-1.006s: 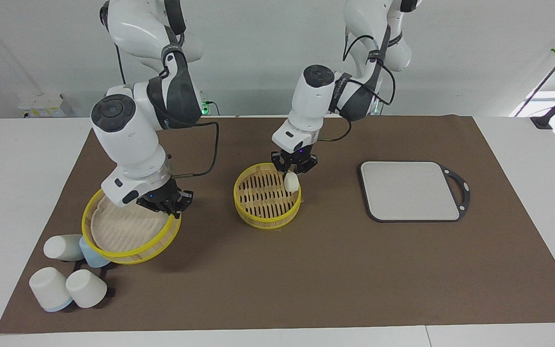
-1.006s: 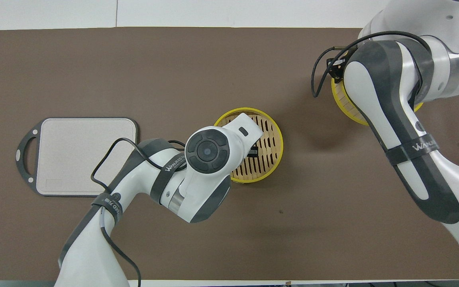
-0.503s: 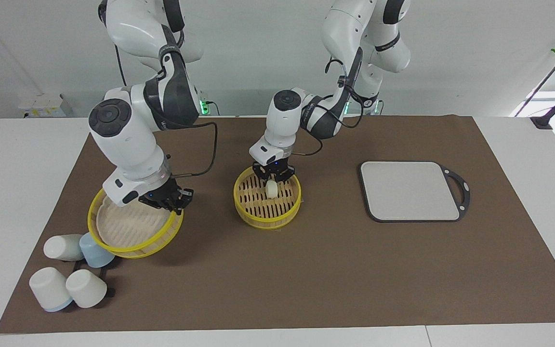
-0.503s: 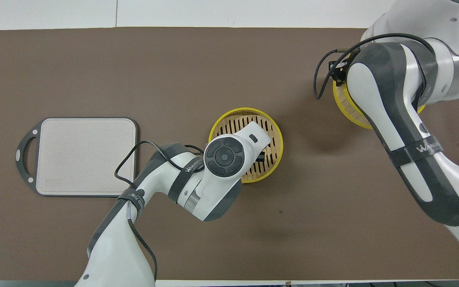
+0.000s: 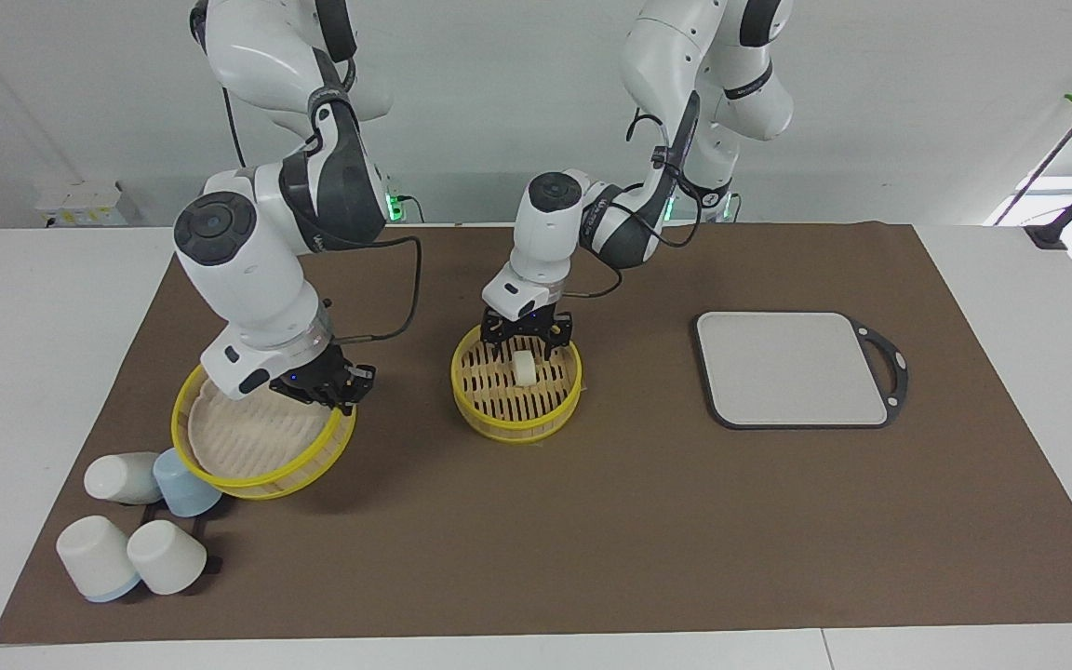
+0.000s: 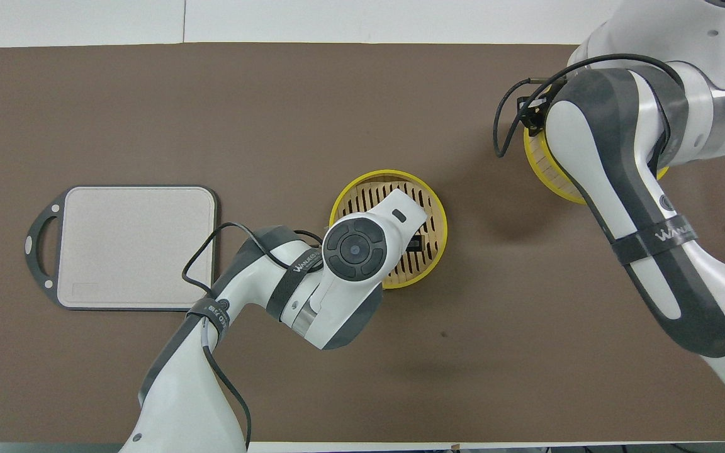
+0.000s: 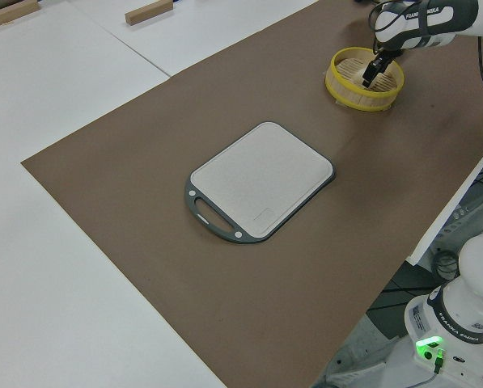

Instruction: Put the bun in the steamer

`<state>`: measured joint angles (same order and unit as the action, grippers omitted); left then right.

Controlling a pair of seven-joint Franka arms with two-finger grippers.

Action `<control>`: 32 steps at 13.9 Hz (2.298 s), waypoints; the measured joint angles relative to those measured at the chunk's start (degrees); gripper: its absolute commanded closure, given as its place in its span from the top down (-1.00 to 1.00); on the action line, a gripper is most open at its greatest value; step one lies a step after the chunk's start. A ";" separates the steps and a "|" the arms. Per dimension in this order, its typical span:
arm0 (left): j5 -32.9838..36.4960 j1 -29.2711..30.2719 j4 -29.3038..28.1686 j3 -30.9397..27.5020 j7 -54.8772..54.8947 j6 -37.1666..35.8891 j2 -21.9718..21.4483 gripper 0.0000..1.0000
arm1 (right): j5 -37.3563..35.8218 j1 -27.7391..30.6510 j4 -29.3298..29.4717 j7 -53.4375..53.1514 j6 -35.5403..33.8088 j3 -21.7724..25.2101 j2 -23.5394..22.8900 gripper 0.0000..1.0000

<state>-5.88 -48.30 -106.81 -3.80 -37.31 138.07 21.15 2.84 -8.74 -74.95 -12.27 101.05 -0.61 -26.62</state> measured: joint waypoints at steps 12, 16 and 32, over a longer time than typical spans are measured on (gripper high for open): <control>0.16 8.54 0.83 -1.70 3.13 -11.82 -9.95 1.00 | 0.11 -12.45 -5.80 -21.79 7.41 -0.79 2.07 -1.00; 0.20 16.53 0.85 -1.87 12.81 -18.63 -13.60 1.00 | -0.88 -21.53 -5.68 -31.41 8.31 -0.71 2.32 -1.00; 0.20 39.29 1.97 -2.51 43.14 -36.96 -22.54 1.00 | -4.56 -29.80 -5.53 -41.21 17.27 -0.25 -3.27 -1.00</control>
<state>-5.68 -9.01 -104.83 -6.31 5.83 101.10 -1.40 -1.71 -38.54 -80.48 -53.48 118.32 -0.87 -29.88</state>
